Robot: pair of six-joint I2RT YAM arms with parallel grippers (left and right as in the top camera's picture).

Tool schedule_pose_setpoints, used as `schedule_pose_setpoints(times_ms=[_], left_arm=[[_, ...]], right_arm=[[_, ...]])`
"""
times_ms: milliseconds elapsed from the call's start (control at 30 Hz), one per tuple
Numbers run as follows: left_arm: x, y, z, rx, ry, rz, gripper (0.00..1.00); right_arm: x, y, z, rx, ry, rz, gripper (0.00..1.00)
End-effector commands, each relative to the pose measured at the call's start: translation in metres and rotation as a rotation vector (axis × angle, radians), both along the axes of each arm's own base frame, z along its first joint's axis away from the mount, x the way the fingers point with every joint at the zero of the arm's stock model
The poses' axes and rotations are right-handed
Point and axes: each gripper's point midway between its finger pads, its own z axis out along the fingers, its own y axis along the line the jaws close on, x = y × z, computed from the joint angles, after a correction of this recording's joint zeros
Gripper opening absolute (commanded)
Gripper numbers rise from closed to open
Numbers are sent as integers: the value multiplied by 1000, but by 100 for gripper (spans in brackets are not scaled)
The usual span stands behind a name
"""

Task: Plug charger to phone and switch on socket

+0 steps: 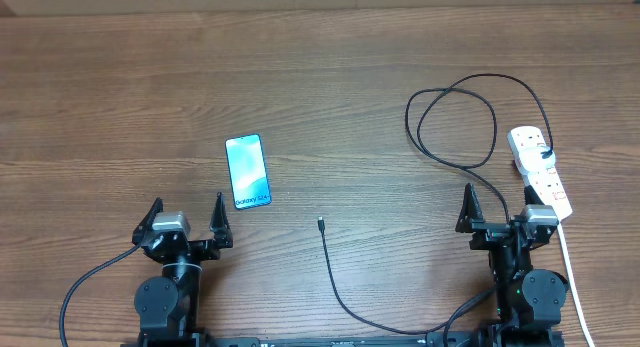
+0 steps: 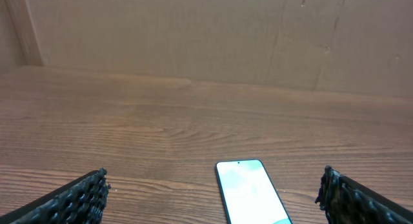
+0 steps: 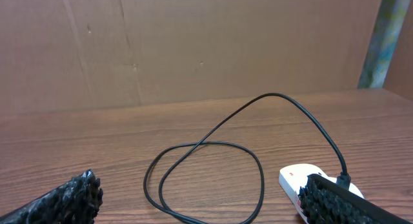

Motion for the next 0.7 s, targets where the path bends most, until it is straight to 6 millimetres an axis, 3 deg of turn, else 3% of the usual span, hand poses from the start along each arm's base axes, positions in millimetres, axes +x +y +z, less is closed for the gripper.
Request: schedule_pose_setpoints(times_ms=[0, 600, 667], left_arm=[[0, -2, -1, 21, 1, -12, 100], [0, -1, -1, 59, 3, -12, 99], [-1, -27, 6, -109, -24, -149, 100]], right_arm=[[0, -2, -3, -7, 2, -11, 100], [0, -2, -3, -7, 2, -11, 100], [0, -2, -3, -7, 2, -11, 100]])
